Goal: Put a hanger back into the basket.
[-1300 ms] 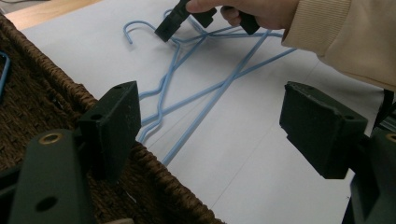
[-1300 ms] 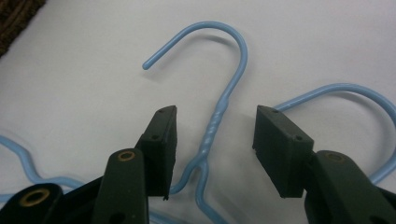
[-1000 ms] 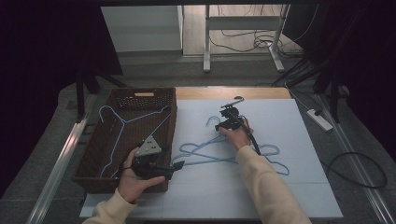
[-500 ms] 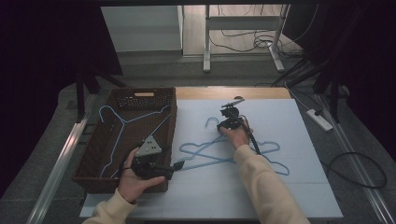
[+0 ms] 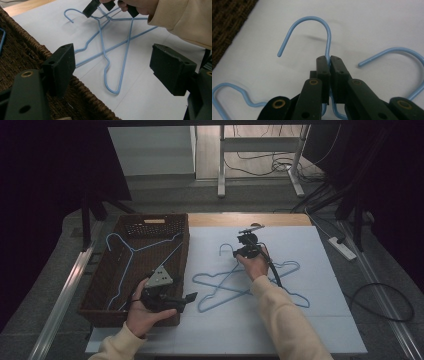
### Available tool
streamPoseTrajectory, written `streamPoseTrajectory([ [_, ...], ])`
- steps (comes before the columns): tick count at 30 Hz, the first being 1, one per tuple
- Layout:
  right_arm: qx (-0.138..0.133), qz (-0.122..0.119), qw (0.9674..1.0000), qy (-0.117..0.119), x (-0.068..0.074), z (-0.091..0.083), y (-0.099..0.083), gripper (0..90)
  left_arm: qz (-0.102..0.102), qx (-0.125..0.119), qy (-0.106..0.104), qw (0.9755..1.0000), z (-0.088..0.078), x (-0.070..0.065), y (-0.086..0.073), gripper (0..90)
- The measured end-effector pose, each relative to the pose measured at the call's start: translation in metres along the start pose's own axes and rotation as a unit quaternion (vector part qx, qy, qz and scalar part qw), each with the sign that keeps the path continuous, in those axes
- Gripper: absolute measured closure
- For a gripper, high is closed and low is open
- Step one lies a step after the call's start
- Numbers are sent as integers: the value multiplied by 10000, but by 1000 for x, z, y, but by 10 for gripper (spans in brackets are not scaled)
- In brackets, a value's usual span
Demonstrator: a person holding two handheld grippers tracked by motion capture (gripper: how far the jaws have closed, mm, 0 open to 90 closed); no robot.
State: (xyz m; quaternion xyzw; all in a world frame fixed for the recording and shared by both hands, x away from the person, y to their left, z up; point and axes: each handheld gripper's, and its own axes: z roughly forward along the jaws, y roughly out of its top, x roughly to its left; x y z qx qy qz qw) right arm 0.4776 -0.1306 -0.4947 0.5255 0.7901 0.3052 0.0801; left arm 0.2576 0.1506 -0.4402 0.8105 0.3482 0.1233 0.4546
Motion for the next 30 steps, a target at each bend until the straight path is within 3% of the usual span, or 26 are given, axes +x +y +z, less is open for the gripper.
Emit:
streamPoseTrajectory([
  [15,-553,-110,9975,425,6,-41,-6,863,17,17,18,10000,1,-2,2,215],
  [30,-1136,-324,9911,612,9,-92,-20,861,12,55,30,10000,5,-4,8,218],
])
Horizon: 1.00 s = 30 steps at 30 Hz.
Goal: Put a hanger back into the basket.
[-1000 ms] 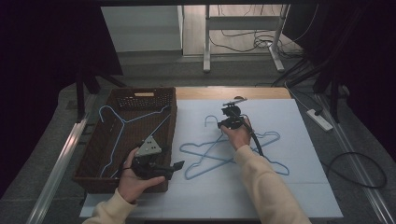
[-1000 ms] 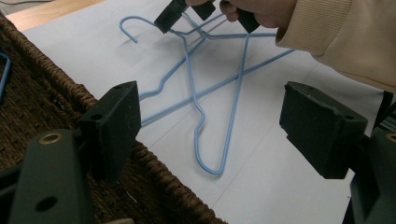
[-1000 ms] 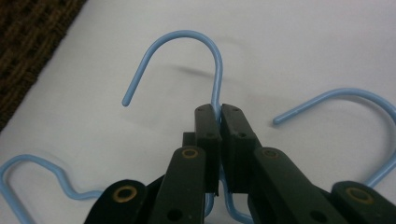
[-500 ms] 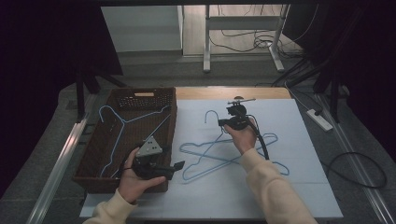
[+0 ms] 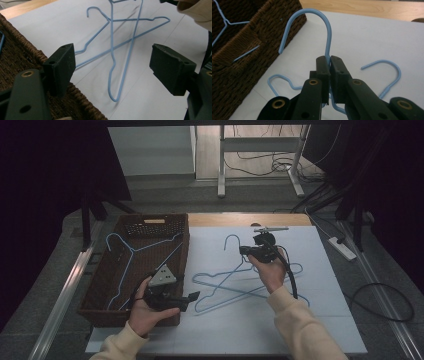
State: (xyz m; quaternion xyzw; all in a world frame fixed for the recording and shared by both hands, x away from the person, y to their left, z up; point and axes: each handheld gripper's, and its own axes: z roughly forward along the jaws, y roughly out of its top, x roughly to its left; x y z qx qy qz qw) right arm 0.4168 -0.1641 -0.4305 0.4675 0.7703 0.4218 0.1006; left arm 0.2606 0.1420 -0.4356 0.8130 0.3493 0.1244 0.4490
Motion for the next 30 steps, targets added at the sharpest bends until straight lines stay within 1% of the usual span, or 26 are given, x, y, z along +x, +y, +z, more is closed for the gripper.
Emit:
streamPoseTrajectory([
  [5,-176,-62,9998,51,3,-16,-2,861,20,37,-9,10000,4,-1,6,224],
  [11,-338,-114,9992,156,8,-28,-3,861,0,76,-102,9999,12,-5,14,241],
  [16,-427,-121,9987,257,12,-35,-3,861,-51,246,-199,9995,24,-11,22,259],
  [19,-494,-123,9981,336,14,-41,-5,861,-59,281,-252,9993,28,-15,27,262],
  [24,-614,-132,9970,442,17,-52,-6,861,-5,544,-359,9979,39,-23,35,261],
  [29,-715,-127,9958,555,21,-62,-9,861,46,664,-431,9969,54,-32,41,264],
  [30,-717,-134,9957,562,21,-63,-9,861,70,722,-433,9964,58,-33,42,265],
])
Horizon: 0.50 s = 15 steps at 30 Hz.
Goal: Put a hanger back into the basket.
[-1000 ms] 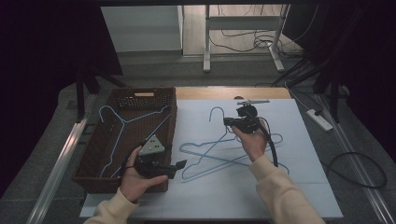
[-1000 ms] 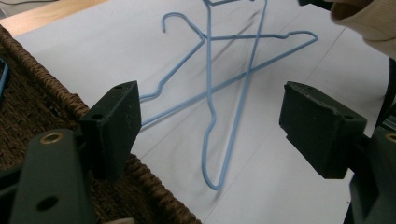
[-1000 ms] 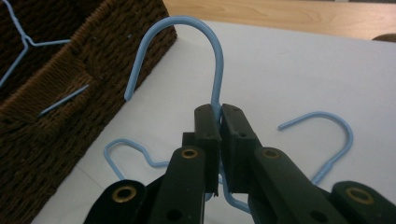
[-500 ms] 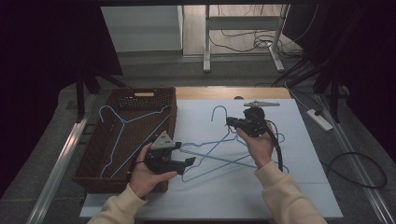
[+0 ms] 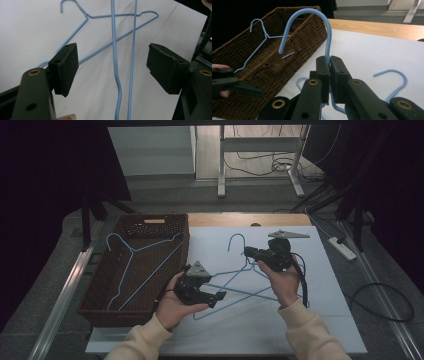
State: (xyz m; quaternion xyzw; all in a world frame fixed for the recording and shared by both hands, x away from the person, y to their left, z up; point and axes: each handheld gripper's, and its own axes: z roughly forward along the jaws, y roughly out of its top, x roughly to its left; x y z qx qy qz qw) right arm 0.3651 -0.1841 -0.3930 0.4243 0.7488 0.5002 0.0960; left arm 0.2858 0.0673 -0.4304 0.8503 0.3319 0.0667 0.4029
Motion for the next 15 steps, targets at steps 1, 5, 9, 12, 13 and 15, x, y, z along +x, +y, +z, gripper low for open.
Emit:
streamPoseTrajectory([
  [1,-18,10,10000,37,1,-2,-1,861,-37,18,7,10000,3,-1,1,277],
  [5,-69,40,9999,140,2,-7,-2,861,-74,131,-89,9998,12,-2,5,392],
  [9,-93,59,9998,189,2,-10,-3,861,-81,191,-228,9995,16,-2,7,640],
  [12,-120,94,9996,225,2,-12,-4,860,-113,157,-370,9991,16,-1,6,790],
  [13,-126,106,9996,240,2,-13,-4,860,-114,149,-388,9991,16,0,6,820],
  [15,-135,131,9994,273,1,-13,-4,860,-113,133,-412,9990,15,0,5,856],
])
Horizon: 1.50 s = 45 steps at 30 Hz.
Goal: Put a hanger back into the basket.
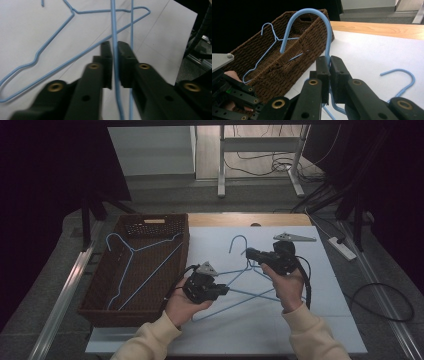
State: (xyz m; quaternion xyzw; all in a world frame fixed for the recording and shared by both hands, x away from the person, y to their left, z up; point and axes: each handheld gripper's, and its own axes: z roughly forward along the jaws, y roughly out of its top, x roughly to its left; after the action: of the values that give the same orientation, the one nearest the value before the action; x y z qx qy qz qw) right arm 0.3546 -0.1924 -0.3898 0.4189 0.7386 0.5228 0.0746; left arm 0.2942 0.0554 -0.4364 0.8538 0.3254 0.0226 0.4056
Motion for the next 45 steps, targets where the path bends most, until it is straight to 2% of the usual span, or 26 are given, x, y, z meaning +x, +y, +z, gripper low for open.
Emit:
streamPoseTrajectory([
  [5,-33,-32,10000,77,0,-1,0,857,-40,-81,-9,10000,-4,2,-1,867],
  [8,-124,-52,9998,135,-1,-2,1,846,-110,-233,-14,9997,-8,4,-1,869],
  [14,-288,-110,9991,285,1,-2,3,638,-256,-538,13,9982,-19,9,-1,870],
  [17,-394,-176,9987,275,3,-4,4,532,-290,-629,-10,9976,-24,10,-1,870],
  [21,-509,-295,9978,300,6,-11,4,475,-267,-735,-44,9969,-32,9,0,871],
  [26,-639,-549,9961,264,8,-25,2,442,-248,-885,22,9958,-46,10,2,871],
  [33,-567,-659,9961,160,-3,-41,-14,403,-302,-1152,106,9928,-69,16,2,871],
  [38,-522,-683,9963,27,-14,-51,-25,382,-310,-1387,208,9896,-89,22,0,870],
  [45,-365,-696,9968,-167,-33,-56,-46,346,-429,-1638,308,9851,-114,33,-8,871],
])
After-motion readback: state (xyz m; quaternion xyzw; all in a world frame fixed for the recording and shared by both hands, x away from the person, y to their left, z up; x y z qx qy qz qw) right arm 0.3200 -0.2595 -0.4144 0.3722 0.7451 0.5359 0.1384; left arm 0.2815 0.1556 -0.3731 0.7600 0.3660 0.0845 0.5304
